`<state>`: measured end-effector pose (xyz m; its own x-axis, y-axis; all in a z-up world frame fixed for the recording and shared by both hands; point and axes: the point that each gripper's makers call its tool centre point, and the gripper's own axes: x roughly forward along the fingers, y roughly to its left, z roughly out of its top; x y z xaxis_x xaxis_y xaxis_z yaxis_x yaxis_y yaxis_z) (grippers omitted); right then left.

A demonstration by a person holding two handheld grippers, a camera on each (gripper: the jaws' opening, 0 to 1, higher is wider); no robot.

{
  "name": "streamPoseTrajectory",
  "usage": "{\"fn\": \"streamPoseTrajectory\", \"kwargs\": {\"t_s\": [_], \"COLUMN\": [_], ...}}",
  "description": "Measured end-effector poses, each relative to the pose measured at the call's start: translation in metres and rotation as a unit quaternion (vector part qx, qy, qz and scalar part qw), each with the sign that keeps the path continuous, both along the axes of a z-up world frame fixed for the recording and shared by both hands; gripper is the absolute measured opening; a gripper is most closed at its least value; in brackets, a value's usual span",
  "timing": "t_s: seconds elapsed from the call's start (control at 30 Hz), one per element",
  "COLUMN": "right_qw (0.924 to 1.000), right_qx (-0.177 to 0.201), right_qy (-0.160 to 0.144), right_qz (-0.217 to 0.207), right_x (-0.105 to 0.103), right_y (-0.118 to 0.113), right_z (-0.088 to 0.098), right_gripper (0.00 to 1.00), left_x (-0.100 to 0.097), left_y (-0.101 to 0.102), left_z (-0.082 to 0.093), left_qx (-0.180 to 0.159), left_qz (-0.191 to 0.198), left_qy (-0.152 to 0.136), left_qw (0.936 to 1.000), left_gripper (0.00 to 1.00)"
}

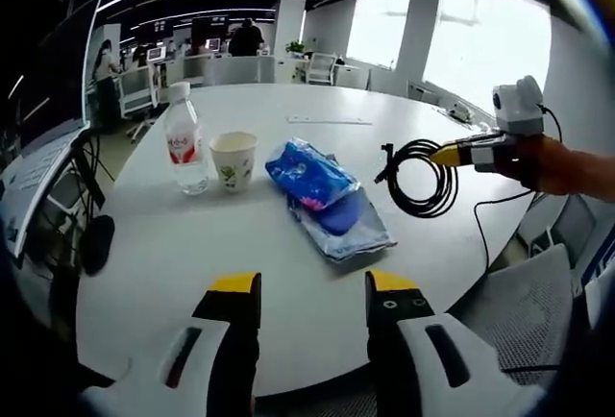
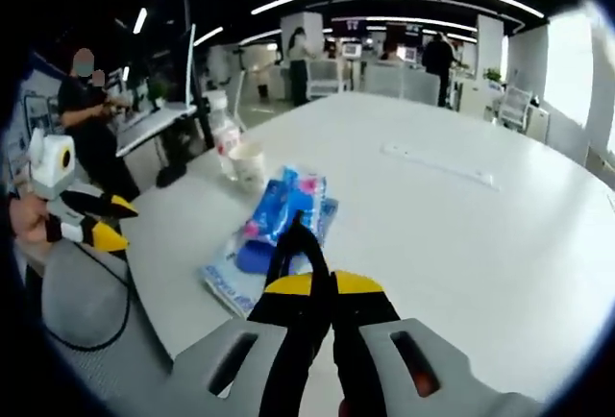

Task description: Arrange the tabletop items into an orderly group along one side of the table until the central work area is clear of visible clutter.

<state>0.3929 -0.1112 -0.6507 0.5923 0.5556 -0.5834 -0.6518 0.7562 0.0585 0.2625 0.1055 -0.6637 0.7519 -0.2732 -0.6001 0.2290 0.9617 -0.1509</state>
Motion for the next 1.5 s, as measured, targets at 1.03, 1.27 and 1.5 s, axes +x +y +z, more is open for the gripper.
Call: {"fn": "streamPoseTrajectory", "kwargs": {"t_s": [1.03, 1.27, 1.5], "right_qw": [0.9981, 0.9972, 0.9956], "right_qx": [-0.003, -0.015, -0.015], "right_qy": [0.045, 0.058, 0.074], "right_qz": [-0.043, -0.044, -0.057], "right_x": [0.03, 0.037, 0.04], "right_y": [-0.028, -0.032, -0.037], "right_z": [-0.034, -0.05, -0.066], "right_gripper": [0.03, 0.03, 0.03], "left_x": [0.009, 0.011, 0.012], "left_y": [0.003, 0.006, 0.008], "left_z": [0.0, -0.001, -0.003], "left_qx": [0.005, 0.006, 0.01], "left_qz": [0.006, 0.009, 0.006], "left_qy": [0.006, 0.009, 0.014], "left_qw": [1.0, 0.9999, 0.9998], "left_gripper": [0.43, 0.43, 0.43]}}
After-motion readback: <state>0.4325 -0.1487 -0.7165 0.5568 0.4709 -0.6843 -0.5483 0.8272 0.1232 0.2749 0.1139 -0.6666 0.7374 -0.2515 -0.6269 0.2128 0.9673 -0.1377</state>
